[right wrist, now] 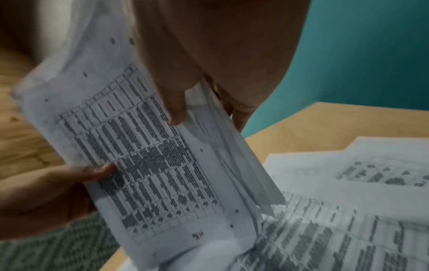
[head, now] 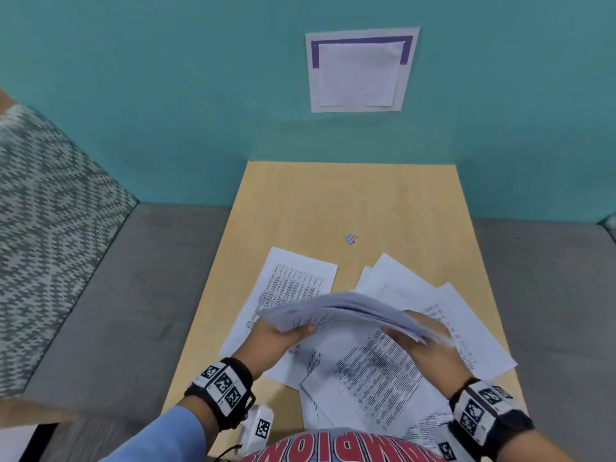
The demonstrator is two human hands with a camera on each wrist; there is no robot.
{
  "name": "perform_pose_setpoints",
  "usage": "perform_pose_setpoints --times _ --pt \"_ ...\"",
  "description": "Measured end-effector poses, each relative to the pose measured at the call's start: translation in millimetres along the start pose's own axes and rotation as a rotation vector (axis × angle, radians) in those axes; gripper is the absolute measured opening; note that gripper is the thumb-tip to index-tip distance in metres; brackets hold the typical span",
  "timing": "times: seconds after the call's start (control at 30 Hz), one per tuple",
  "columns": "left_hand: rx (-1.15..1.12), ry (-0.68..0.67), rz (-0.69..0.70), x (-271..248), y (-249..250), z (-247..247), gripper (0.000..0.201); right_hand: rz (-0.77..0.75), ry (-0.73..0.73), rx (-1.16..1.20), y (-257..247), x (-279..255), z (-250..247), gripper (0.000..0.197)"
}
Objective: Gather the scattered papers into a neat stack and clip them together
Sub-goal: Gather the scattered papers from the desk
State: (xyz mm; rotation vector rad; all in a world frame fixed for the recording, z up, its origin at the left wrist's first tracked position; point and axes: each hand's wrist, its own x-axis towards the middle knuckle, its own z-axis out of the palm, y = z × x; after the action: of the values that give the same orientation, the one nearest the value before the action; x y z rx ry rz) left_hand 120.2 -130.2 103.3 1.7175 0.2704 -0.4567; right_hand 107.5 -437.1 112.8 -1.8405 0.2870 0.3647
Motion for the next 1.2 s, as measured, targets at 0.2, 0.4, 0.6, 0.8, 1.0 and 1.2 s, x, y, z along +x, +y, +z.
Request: perform_pose_setpoints --times 0.2,0.4,0.6,0.8,1.0,1.2 --pt "-0.093 0.094 0.09 7.0 9.0 1.0 0.03 0.017 0.106 0.055 -46.5 -5.3 1.0 0.054" --pt "-0.056 0.033 0.069 7.5 8.4 -2.2 0.031 -0.076 0.105 0.144 -35.9 -3.4 -0.4 0.044" --pt "-0.02 0.072 0.068 11.3 11.3 6.9 0.028 -0.033 0.132 0.163 -8.1 16.1 7.5 0.019" --pt "-0.022 0.096 0.173 7.7 23.4 2.5 0.027 -0.221 0.129 0.16 -23.6 8.5 -5.9 0.02" --pt "0.126 0.089 0.298 -0.6 32.2 -10.6 0.049 -0.217 0.022 -0.012 2.9 20.7 -10.6 0.054" --pt "0.933 0.118 0.723 -30.3 99.9 -19.1 0.039 -0.329 0.043 -0.18 -22.5 20.7 -5.1 0.047"
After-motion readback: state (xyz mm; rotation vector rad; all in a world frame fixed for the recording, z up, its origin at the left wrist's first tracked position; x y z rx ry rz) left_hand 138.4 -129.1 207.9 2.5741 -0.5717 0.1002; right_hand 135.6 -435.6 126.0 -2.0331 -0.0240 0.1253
